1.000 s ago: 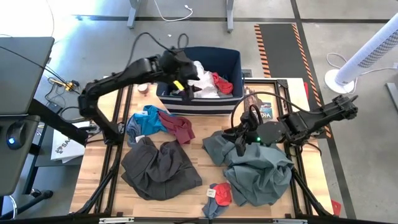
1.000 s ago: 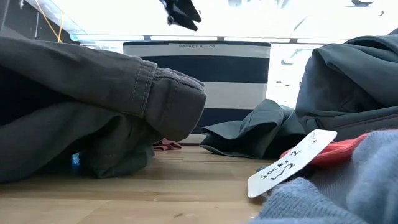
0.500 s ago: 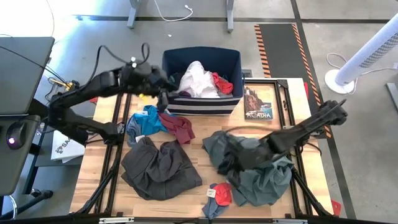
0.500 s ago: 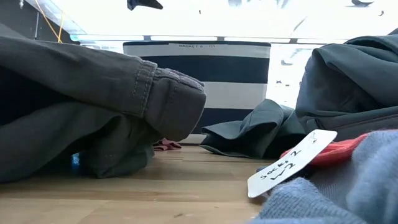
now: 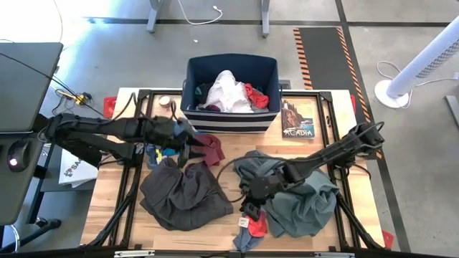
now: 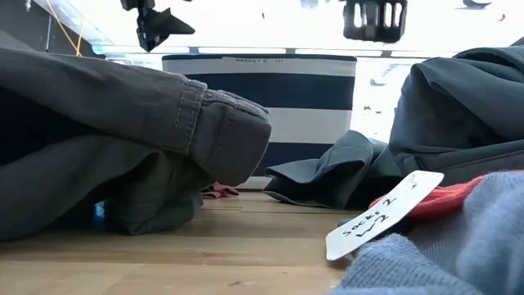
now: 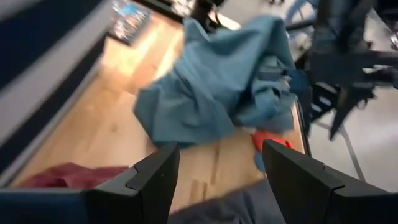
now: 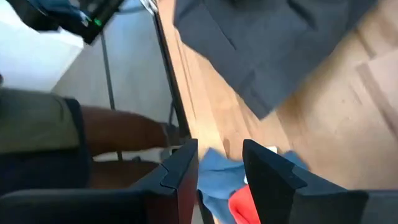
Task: Sort clothes
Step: Put the orange sock into the blue laundry bin
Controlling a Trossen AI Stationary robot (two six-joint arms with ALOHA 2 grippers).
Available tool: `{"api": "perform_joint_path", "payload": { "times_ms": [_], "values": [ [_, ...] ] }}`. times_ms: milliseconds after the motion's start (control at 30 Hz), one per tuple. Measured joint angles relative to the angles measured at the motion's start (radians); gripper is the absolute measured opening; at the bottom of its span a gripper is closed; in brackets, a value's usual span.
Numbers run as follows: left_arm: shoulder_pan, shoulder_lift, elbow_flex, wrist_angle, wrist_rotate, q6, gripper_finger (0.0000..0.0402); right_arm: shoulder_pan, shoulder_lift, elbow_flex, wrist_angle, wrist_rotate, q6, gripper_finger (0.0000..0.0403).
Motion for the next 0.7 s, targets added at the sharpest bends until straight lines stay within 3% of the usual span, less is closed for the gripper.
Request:
{"api": "perform_joint_path", "payload": {
  "times_ms": [133,333,700],
  "values": [
    [-0.042,0.001,-0.026,0.006,-0.001,0.025,0.0227,0.009,0.086,0.000,-0.006,-0.052,0.057,0.0124],
    [-0.072,0.001,-0.026,0.024,0.004,0.088,0.0227,0.048,0.204,0.000,-0.050,-0.057,0.280,0.0124],
    [-0.077,0.002,-0.026,0.058,0.000,0.137,0.0227,0.107,0.241,0.000,-0.106,-0.025,0.607,0.0124]
  ]
}}
